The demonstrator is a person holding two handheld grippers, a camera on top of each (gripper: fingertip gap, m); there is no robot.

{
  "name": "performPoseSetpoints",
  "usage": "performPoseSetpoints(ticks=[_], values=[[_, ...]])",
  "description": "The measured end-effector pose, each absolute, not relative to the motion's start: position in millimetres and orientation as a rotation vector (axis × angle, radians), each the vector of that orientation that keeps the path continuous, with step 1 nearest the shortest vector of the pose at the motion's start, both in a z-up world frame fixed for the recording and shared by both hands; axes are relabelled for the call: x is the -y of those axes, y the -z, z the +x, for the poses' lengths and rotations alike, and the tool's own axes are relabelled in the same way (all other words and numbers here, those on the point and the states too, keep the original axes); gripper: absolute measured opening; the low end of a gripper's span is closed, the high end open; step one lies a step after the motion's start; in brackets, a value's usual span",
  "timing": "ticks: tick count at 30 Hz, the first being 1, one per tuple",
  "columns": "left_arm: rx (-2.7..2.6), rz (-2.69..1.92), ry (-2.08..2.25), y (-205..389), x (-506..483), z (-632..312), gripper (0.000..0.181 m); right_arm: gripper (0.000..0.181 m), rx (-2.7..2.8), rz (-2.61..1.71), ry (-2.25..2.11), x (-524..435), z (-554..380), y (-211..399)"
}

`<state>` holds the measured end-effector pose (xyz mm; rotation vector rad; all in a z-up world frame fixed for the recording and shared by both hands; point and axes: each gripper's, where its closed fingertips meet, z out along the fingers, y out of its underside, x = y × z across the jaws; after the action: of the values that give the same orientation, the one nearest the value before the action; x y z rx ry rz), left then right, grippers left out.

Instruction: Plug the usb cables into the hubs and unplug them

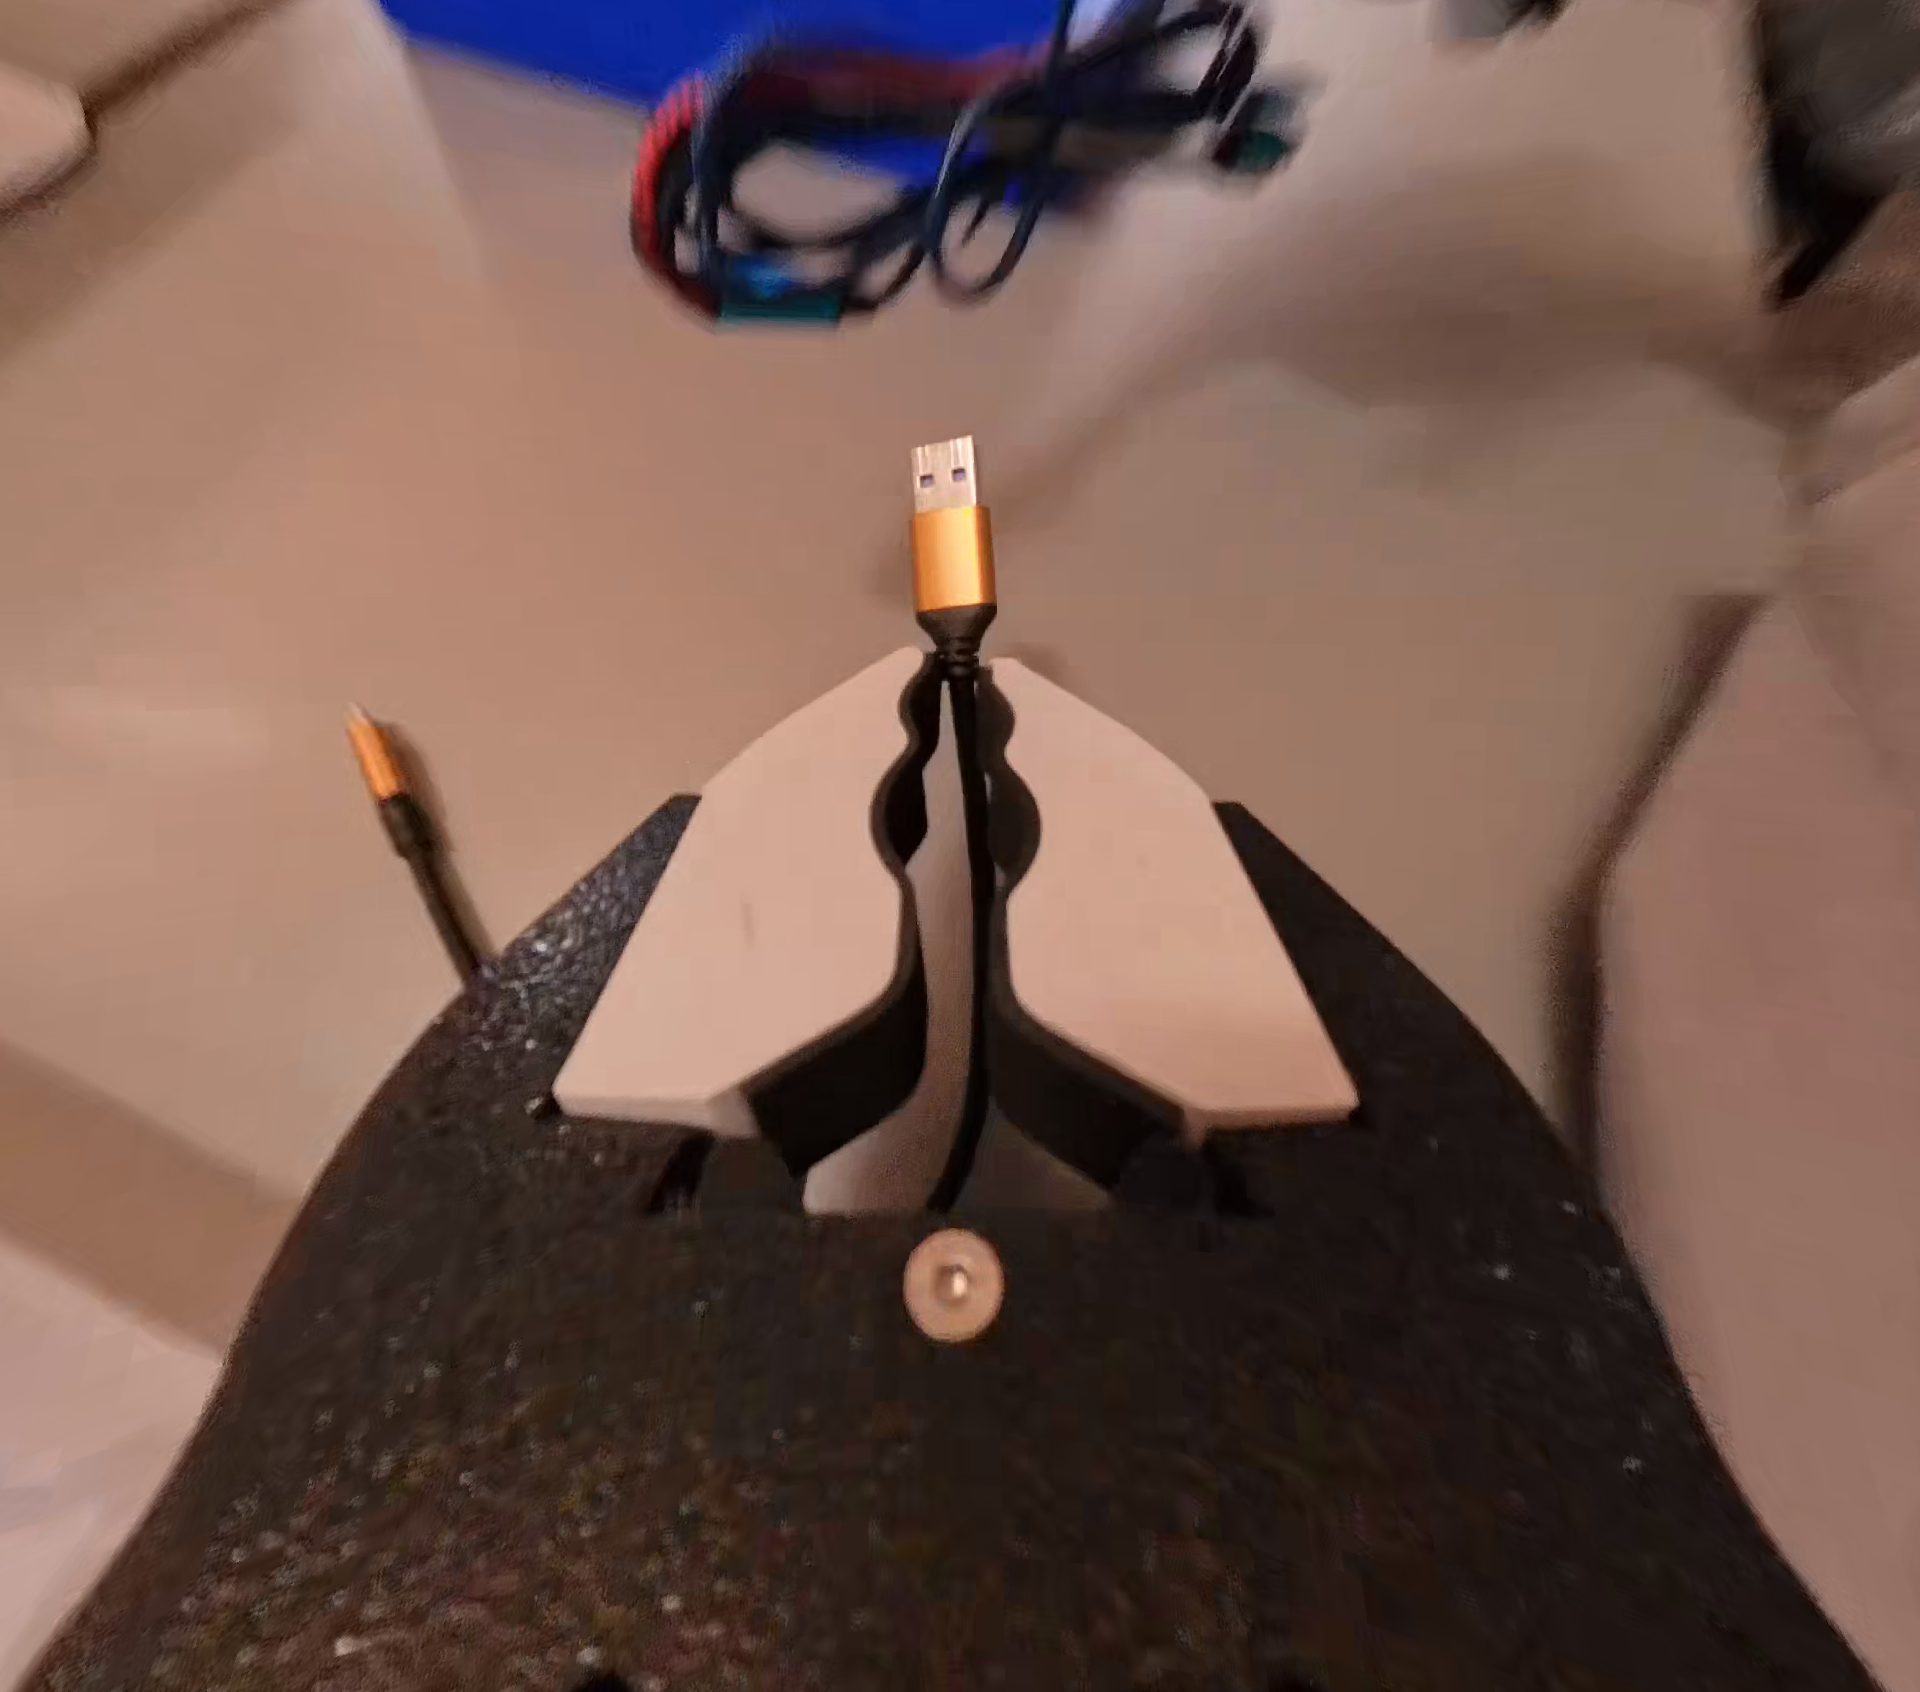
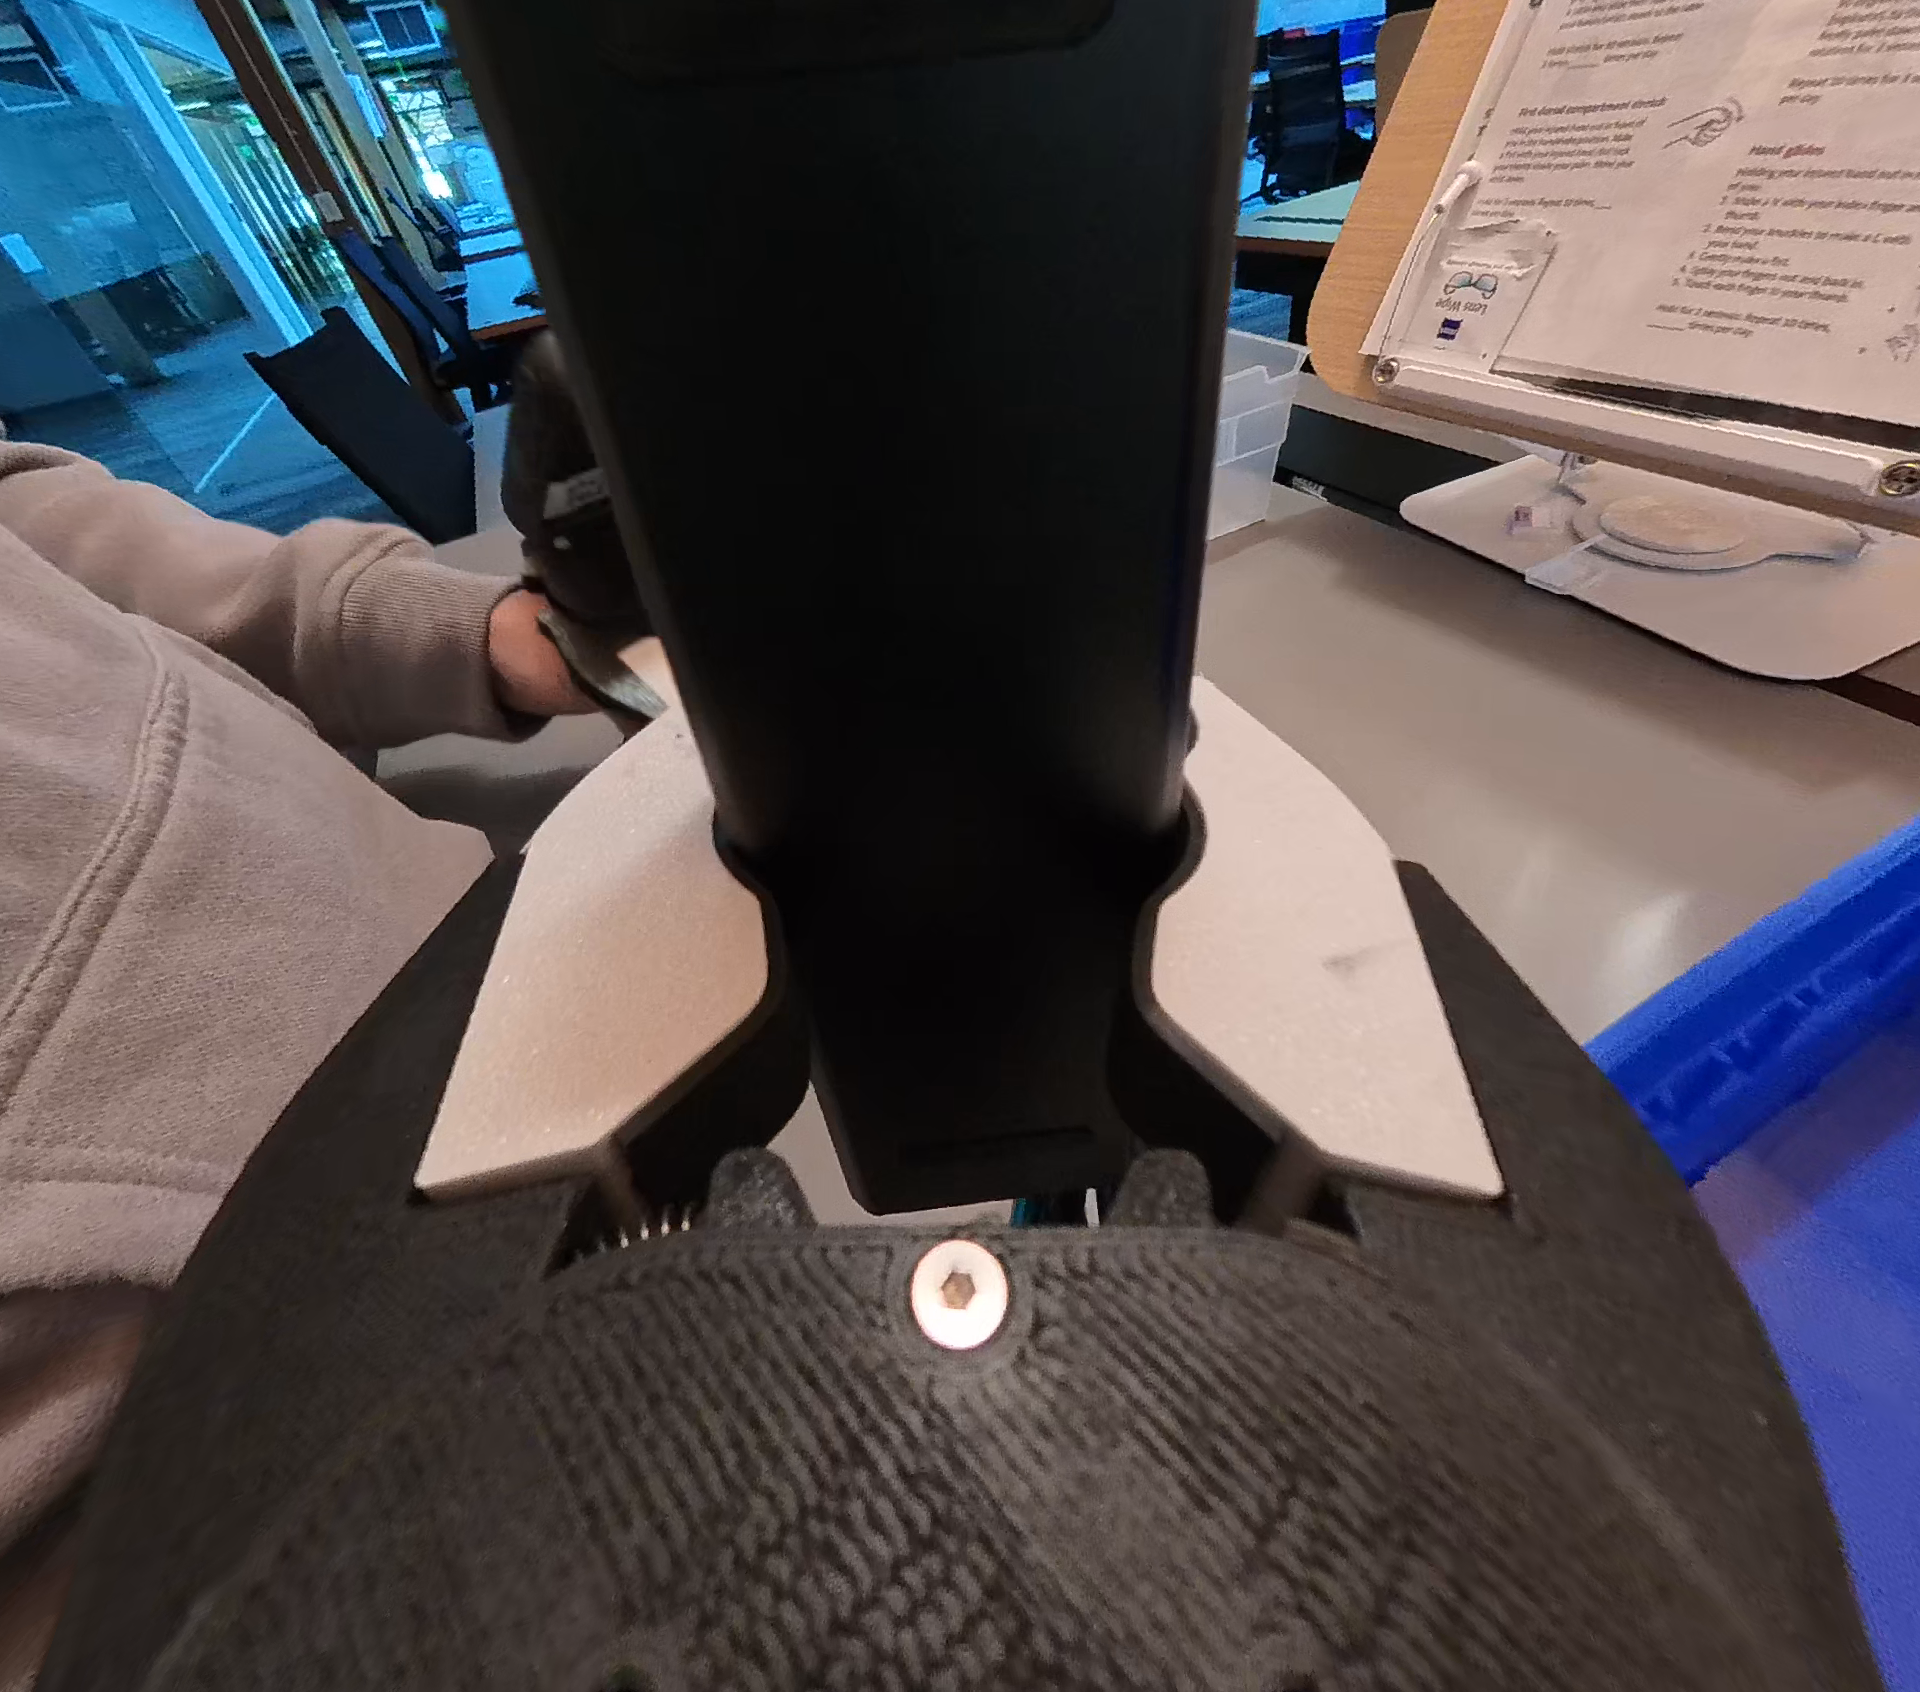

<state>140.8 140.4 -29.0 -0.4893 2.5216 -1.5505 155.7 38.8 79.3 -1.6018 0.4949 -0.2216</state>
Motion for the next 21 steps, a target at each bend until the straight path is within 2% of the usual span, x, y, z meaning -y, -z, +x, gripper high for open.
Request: performPoseSetpoints(ticks=[4, 11, 15, 21], values=[[-2.369, -0.369, 1.926, -10.9, -140.9, 126.7, 0.005, 0.074, -0.493, -1.596, 0.221, -37.9, 155.3, -79.5], [-2.345, -0.319, 2.105, -24.6, -143.4, 111.5, 0.005, 0.074, -0.471, -1.610, 0.193, -46.3, 152.0, -76.8], [-2.444, -0.298, 1.956, -36.4, -137.4, 107.6, 0.005, 0.074, -0.436, -1.594, 0.143, -53.0, 146.3, -76.7], [-2.701, -0.070, 1.374, -84.7, -120.5, 108.1, 0.005, 0.074, -0.389, -1.556, 0.064, -64.2, 139.4, -76.5]])
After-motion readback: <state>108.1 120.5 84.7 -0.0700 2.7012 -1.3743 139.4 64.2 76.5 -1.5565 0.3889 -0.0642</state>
